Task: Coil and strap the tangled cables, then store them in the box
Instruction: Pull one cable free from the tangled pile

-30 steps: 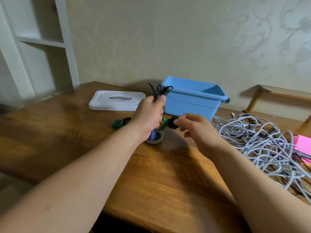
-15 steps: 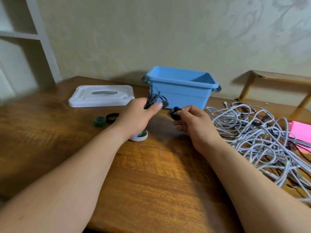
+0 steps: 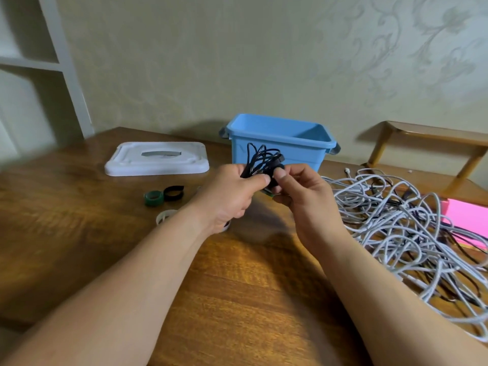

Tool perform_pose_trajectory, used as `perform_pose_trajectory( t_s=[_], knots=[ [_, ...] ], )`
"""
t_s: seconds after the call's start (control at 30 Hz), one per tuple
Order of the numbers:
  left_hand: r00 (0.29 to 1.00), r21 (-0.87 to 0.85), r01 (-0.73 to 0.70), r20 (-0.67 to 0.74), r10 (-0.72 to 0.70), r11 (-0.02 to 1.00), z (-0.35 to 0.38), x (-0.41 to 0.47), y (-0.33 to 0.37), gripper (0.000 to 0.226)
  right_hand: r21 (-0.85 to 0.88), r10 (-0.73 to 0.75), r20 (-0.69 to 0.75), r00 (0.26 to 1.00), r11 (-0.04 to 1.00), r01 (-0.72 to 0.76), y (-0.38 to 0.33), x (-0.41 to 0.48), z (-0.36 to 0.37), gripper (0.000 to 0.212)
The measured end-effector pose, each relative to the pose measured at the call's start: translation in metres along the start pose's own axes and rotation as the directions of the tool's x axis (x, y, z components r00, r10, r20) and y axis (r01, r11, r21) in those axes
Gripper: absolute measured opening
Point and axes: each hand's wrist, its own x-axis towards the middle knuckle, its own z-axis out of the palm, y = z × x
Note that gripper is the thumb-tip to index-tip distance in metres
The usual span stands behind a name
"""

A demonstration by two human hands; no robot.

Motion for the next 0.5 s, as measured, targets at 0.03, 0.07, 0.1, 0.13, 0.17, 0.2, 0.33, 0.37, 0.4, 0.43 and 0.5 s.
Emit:
perform_pose_trajectory(
  t_s=[0.03, 0.07, 0.1, 0.13, 0.17, 0.2, 0.33, 0.37, 0.4, 0.43, 0.5],
  knots=[
    [1.0, 0.004, 0.001, 0.0, -0.001, 1.0, 0.0, -0.001, 0.001, 0.012, 0.012, 0.01, 0.007, 1.0, 1.0, -0.01, -0.001, 0.0, 0.0, 0.008],
    [1.0, -0.002, 0.0, 0.0, 0.0, 1.0, 0.0, -0.001, 0.002, 0.01, 0.028, 0.019, 0.012, 1.0, 0.999, -0.02, -0.001, 0.001, -0.001, 0.007],
    [1.0, -0.02, 0.002, 0.002, -0.002, 1.0, 0.001, -0.001, 0.002, 0.009, 0.05, 0.029, 0.019, 0.999, 0.998, -0.03, -0.002, 0.002, -0.001, 0.006],
    [1.0, -0.051, 0.009, 0.008, -0.009, 0.999, 0.001, 0.0, 0.003, 0.009, 0.081, 0.041, 0.029, 0.999, 0.996, -0.043, -0.003, 0.003, -0.001, 0.004],
    [1.0, -0.091, 0.02, 0.017, -0.018, 0.996, 0.002, 0.001, 0.003, 0.008, 0.12, 0.056, 0.048, 0.997, 0.991, -0.062, -0.004, 0.003, -0.002, 0.002],
    [0.999, -0.143, 0.032, 0.03, -0.028, 0.989, 0.002, 0.001, 0.003, 0.008, 0.163, 0.075, 0.077, 0.994, 0.983, -0.086, -0.006, 0.003, -0.002, 0.002],
    [0.991, -0.362, 0.101, 0.118, -0.062, 0.927, 0.0, 0.001, 0.003, 0.013, 0.254, 0.124, 0.205, 0.971, 0.951, -0.175, -0.013, 0.004, -0.008, 0.002],
    [0.99, -0.372, 0.102, 0.131, -0.056, 0.923, 0.0, 0.001, 0.003, 0.014, 0.24, 0.127, 0.217, 0.968, 0.954, -0.179, -0.014, 0.005, -0.01, 0.002],
    [0.99, -0.353, 0.091, 0.135, -0.046, 0.931, 0.0, 0.001, 0.003, 0.012, 0.213, 0.131, 0.219, 0.967, 0.961, -0.179, -0.014, 0.006, -0.011, 0.002],
    [0.991, -0.312, 0.07, 0.132, -0.03, 0.948, 0.0, 0.001, 0.003, 0.009, 0.182, 0.137, 0.217, 0.967, 0.967, -0.178, -0.014, 0.006, -0.013, 0.002],
    [0.993, -0.193, 0.018, 0.119, 0.005, 0.981, 0.001, 0.0, 0.003, 0.001, 0.123, 0.148, 0.202, 0.968, 0.977, -0.175, -0.014, 0.007, -0.015, 0.004]
  ],
)
